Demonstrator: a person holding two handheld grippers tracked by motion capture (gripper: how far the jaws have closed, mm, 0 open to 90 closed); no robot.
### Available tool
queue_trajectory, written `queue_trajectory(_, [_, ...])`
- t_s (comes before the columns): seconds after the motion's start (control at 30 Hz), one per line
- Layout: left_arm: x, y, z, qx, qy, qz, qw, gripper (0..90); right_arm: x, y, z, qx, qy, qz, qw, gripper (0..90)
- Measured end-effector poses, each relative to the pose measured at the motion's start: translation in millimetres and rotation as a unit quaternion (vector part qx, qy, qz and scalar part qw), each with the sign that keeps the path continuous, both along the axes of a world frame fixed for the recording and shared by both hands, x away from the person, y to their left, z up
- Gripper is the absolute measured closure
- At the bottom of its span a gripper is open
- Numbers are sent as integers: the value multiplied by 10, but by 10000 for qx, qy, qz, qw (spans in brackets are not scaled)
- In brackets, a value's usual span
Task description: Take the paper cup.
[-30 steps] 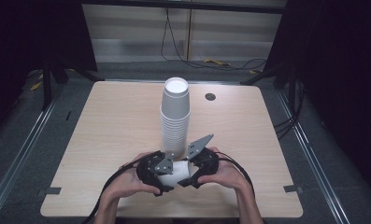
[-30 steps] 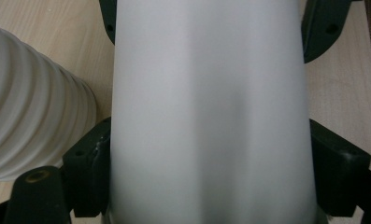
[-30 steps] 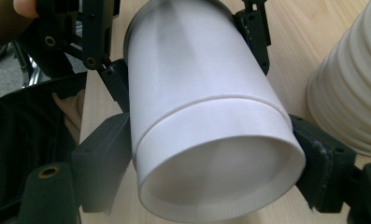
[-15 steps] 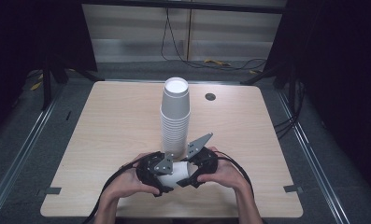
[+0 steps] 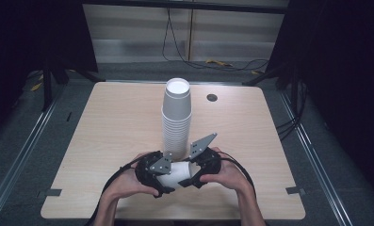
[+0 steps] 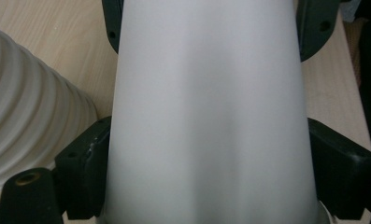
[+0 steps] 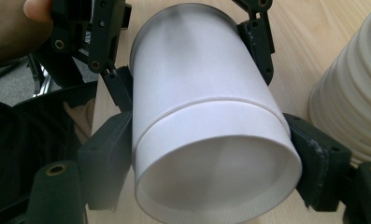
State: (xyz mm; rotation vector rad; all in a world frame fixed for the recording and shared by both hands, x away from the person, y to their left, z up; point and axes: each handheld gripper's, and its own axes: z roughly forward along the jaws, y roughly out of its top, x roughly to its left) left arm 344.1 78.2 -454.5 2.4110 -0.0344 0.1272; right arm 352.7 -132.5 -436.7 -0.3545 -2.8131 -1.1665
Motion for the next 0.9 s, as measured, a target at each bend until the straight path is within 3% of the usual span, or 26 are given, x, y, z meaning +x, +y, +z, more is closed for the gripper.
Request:
queue_trajectory(0.13, [6,56,21,-385,38,88,9992,139,-18,-15,20,0,-28,-39,10000,235])
queue_trajectory(0.4, [10,99,30,-612,-96,248,9978,127,-15,-30,34,61,-195,-113,9997,237])
queue_trajectory(0.5, [21,143,50,-844,4,263,9961,137,-14,-36,36,43,-233,-139,9996,237])
queue_trajectory(0.67, [18,205,79,-1140,-30,406,9926,148,1,-57,39,83,-204,-213,9995,238])
queue_trajectory(0.83, [7,312,118,-1624,-90,649,9845,158,24,-90,10,50,-257,-348,9991,238])
queue_trajectory(0.9, [3,352,118,-1691,-93,692,9831,157,20,-108,3,64,-225,-386,9990,237])
